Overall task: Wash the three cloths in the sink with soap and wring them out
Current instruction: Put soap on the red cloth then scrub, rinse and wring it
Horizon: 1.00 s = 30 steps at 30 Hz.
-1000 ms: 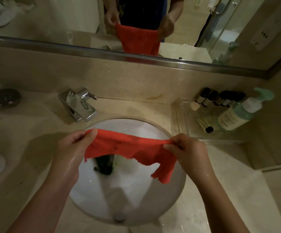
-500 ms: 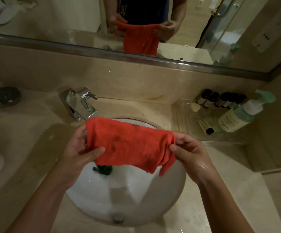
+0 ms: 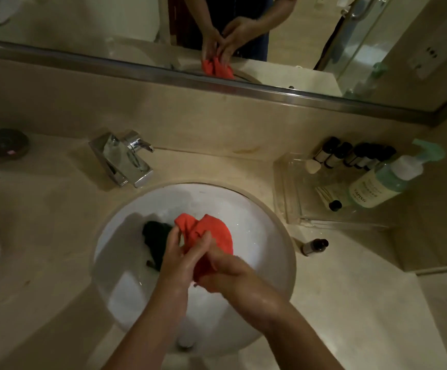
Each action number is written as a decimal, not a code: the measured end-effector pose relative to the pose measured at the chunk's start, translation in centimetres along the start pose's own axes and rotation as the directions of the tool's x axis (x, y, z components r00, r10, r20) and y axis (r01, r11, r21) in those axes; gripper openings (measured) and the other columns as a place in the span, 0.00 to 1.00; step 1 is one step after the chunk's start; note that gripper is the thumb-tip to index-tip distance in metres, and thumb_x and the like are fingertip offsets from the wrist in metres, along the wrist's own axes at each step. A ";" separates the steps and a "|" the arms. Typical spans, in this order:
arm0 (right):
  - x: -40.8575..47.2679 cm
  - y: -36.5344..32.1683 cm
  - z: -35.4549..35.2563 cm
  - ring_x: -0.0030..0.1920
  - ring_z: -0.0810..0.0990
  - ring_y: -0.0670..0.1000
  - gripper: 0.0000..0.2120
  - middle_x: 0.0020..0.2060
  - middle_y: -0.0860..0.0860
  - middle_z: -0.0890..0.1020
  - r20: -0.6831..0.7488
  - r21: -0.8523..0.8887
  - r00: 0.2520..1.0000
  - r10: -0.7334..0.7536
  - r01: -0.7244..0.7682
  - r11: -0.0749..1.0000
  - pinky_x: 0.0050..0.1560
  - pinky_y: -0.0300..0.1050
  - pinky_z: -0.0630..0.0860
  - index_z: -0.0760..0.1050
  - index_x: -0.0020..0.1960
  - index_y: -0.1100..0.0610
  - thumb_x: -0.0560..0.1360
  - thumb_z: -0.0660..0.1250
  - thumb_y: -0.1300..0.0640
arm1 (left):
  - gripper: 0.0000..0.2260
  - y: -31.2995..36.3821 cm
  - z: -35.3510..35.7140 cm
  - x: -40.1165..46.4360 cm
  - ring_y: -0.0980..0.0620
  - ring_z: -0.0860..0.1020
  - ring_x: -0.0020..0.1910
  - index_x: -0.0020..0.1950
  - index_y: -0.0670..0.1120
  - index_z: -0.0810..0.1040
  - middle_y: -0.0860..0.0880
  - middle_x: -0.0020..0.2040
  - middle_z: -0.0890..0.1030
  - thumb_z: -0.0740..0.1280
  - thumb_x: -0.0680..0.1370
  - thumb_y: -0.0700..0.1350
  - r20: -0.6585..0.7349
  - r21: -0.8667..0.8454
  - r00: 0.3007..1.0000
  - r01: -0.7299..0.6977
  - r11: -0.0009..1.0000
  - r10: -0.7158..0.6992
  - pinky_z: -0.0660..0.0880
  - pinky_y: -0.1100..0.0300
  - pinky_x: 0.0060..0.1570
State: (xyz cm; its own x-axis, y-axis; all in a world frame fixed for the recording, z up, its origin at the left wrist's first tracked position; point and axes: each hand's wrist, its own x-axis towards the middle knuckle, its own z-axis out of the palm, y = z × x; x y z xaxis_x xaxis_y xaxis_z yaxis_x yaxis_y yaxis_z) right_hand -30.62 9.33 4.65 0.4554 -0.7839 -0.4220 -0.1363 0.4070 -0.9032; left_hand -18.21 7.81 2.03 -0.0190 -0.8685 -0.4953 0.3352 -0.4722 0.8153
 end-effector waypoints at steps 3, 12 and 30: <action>-0.6 0.0 -1.8 0.53 0.82 0.63 0.15 0.51 0.58 0.84 -0.284 0.351 0.959 -0.011 0.115 0.929 0.54 0.51 0.80 0.82 0.56 0.57 0.78 0.61 0.68 | 0.29 -0.3 -0.9 0.7 0.43 0.80 0.59 0.65 0.51 0.74 0.44 0.59 0.81 0.79 0.66 0.49 0.008 -0.059 0.999 0.039 0.998 -0.038 0.77 0.45 0.57; -0.4 3.0 -3.6 0.48 0.84 0.54 0.17 0.50 0.56 0.84 -0.298 0.306 0.939 0.175 -0.079 0.949 0.47 0.47 0.80 0.76 0.58 0.58 0.74 0.72 0.52 | 0.23 -1.0 -1.3 1.2 0.42 0.82 0.53 0.62 0.41 0.77 0.38 0.56 0.82 0.74 0.67 0.41 0.147 -0.107 0.963 0.242 0.964 -0.225 0.79 0.51 0.47; -1.7 5.3 -5.8 0.46 0.80 0.51 0.07 0.47 0.53 0.81 -0.705 0.236 0.663 0.252 -0.115 0.965 0.40 0.43 0.78 0.79 0.51 0.51 0.77 0.66 0.61 | 0.11 -4.6 1.2 1.3 0.44 0.84 0.35 0.43 0.38 0.85 0.39 0.41 0.84 0.64 0.71 0.39 0.255 -0.346 0.873 0.484 0.803 -0.416 0.82 0.51 0.36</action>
State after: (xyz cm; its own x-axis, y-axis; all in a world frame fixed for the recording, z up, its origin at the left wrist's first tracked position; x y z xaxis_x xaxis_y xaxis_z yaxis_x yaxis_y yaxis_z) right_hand -37.20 10.15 0.17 -0.3526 -0.7479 -0.5625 0.0236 0.5938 -0.8043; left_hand -20.87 8.72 -1.99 -0.3962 -0.5997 -0.6952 0.5863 -0.7480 0.3111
